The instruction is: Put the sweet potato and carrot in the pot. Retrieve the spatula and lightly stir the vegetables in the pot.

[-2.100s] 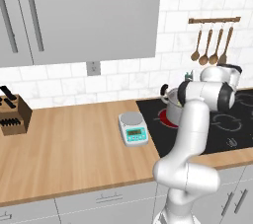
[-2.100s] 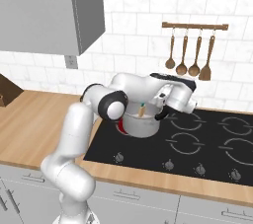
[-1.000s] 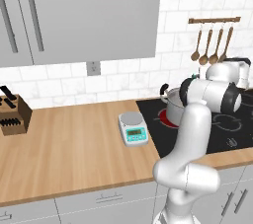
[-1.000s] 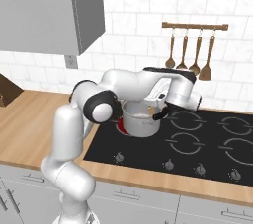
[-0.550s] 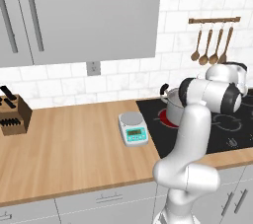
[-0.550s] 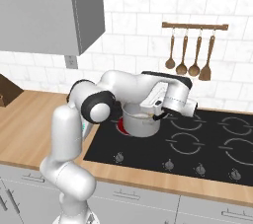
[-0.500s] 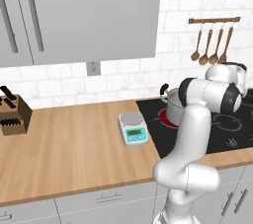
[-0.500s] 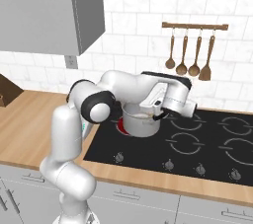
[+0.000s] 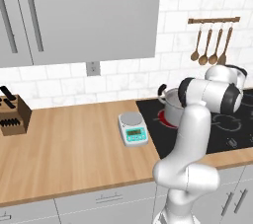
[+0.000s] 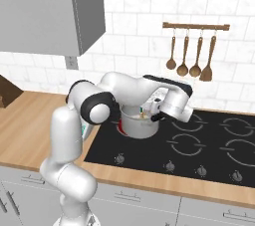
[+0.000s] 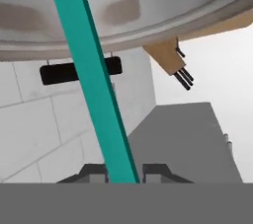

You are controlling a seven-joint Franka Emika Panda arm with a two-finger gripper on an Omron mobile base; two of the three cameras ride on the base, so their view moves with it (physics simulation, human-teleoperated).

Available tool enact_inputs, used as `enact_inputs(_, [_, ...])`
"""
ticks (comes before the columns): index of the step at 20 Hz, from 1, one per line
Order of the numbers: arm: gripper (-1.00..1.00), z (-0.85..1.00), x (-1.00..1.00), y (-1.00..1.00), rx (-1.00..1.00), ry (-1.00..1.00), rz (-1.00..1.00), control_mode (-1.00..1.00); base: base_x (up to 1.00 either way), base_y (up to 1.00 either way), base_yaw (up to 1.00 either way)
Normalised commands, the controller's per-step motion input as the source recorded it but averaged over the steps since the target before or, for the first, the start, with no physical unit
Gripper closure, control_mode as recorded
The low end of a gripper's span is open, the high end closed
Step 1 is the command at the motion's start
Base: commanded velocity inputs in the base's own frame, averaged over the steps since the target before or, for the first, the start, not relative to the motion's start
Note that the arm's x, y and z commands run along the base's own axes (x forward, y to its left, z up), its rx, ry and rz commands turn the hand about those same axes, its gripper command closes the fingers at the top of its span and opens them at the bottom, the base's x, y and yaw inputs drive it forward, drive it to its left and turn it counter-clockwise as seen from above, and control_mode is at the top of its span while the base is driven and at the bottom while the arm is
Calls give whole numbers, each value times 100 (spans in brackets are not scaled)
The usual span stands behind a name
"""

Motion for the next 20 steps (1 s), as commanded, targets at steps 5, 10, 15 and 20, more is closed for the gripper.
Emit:
enact_inputs(5, [100, 2, -1, 7, 20, 10, 0, -100, 0, 0, 0])
enact_inputs(10, [100, -23, -3, 0, -4, 0, 0, -100, 0, 0, 0])
enact_inputs(15, [100, -17, 0, 9, -8, -10, 0, -100, 0, 0, 0])
enact_inputs(20, [100, -4, -9, 14, -10, -17, 0, -100, 0, 0, 0])
